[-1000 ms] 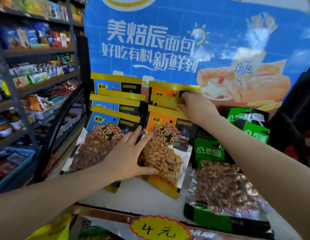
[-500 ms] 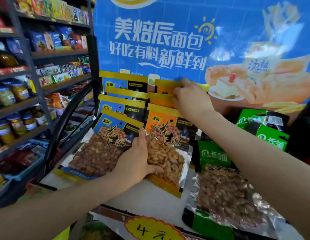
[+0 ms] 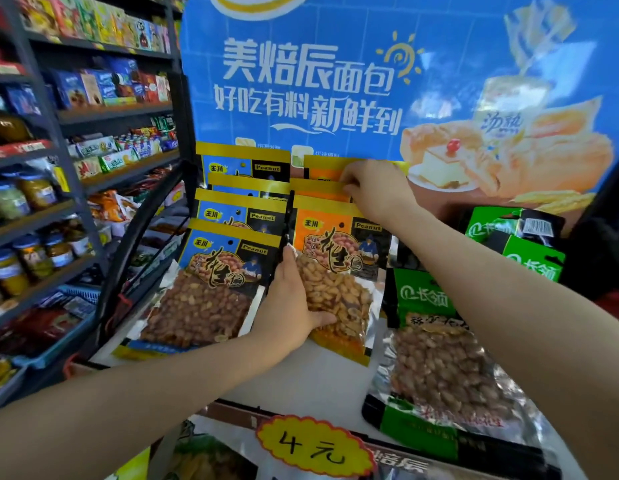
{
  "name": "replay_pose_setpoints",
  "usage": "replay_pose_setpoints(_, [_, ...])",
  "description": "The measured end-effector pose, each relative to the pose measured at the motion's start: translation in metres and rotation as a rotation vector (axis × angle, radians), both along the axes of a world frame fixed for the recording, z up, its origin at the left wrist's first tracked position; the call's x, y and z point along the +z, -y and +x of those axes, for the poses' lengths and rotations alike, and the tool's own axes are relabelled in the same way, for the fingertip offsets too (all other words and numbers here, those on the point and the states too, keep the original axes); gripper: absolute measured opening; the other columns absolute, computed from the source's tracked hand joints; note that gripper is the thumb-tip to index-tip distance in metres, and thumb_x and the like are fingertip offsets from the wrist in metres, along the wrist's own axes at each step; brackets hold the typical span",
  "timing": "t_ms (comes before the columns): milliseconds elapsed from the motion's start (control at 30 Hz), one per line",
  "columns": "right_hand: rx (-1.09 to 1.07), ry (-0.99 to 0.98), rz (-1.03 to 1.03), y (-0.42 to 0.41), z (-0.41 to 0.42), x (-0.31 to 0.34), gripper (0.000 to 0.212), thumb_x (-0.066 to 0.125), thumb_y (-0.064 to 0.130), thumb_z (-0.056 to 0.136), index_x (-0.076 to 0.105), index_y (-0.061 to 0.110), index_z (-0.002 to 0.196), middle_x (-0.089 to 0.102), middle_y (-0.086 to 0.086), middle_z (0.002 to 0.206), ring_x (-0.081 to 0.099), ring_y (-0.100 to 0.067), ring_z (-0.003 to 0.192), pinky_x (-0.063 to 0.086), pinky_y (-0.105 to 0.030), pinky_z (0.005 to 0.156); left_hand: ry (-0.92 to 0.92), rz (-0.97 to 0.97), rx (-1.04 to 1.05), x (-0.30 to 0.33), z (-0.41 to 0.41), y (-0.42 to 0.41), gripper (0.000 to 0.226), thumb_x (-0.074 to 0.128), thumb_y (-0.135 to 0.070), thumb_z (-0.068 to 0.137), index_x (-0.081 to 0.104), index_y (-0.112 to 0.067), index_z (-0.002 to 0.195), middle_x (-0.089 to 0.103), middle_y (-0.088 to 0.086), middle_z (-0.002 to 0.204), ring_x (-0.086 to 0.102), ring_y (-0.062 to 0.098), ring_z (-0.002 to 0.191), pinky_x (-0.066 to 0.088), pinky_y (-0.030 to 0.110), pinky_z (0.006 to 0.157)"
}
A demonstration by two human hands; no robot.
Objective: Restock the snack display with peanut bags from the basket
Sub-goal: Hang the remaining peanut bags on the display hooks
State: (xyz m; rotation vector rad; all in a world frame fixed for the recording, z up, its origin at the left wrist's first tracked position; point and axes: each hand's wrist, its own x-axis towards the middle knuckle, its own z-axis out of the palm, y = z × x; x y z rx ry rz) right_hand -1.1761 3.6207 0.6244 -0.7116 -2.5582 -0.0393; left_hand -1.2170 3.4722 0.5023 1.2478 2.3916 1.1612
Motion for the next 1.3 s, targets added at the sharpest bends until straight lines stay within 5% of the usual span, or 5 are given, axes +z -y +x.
replay_pose_setpoints(233, [-0.029, -0.016, 0.239, 0.009, 0.008, -0.001, 0.032, 0.048, 0.009, 0.089, 0.056, 0.008, 0.120, 0.056, -0.017, 0.121, 0.049, -0.037, 0.112, 0.039, -0.044, 0.092, -0.028, 0.083, 0.014, 0.000, -0.002, 0.002, 0.118, 0.078, -0.024, 0.071, -0.013, -0.014, 0.145, 0.016, 0.008, 0.152, 0.020, 0.023, 0.140, 0.022, 0.034, 0.113])
replay_pose_setpoints(400, [0.263, -0.060, 0.387, 0.036, 0.028, -0.016, 0.037, 0.069, 0.018, 0.076, 0.061, 0.006, 0.111, 0.061, -0.022, 0.111, 0.057, -0.042, 0.098, 0.049, -0.049, 0.079, -0.259, 0.124, -0.170, 0.015, -0.008, 0.043, 0.104, 0.069, -0.029, 0.080, -0.012, -0.022, 0.145, -0.019, -0.012, 0.152, -0.009, 0.010, 0.142, 0.007, 0.030, 0.114])
replay_pose_setpoints(533, [0.317, 0.477, 0.338, 0.060, 0.029, -0.052, 0.077, 0.056, 0.052, 0.083, 0.029, 0.011, 0.142, 0.032, -0.013, 0.150, 0.029, -0.031, 0.138, 0.026, -0.045, 0.112, -0.504, -0.314, -0.332, 0.019, -0.049, 0.086, 0.113, 0.064, -0.053, 0.074, -0.019, -0.022, 0.144, -0.040, -0.018, 0.137, -0.028, 0.003, 0.131, -0.004, 0.025, 0.109])
replay_pose_setpoints(700, [0.197, 0.593, 0.366, 0.056, 0.022, -0.069, 0.105, 0.049, 0.072, 0.075, 0.006, 0.010, 0.148, 0.008, -0.007, 0.159, 0.008, -0.025, 0.146, 0.009, -0.044, 0.119, -0.473, -0.650, -0.385, 0.016, -0.092, 0.113, 0.133, 0.032, -0.091, 0.038, -0.027, -0.027, 0.138, -0.041, -0.011, 0.141, -0.028, 0.010, 0.137, -0.008, 0.023, 0.107])
replay_pose_setpoints(1300, [0.112, 0.558, 0.334, 0.068, 0.017, -0.070, 0.098, 0.058, 0.062, 0.075, 0.011, 0.016, 0.148, 0.006, -0.003, 0.159, 0.006, -0.023, 0.146, 0.005, -0.042, 0.119, -0.635, -0.404, -0.349, 0.007, -0.098, 0.091, 0.116, 0.053, -0.069, 0.071, -0.019, -0.016, 0.144, -0.027, -0.001, 0.153, -0.020, 0.013, 0.140, -0.009, 0.031, 0.113])
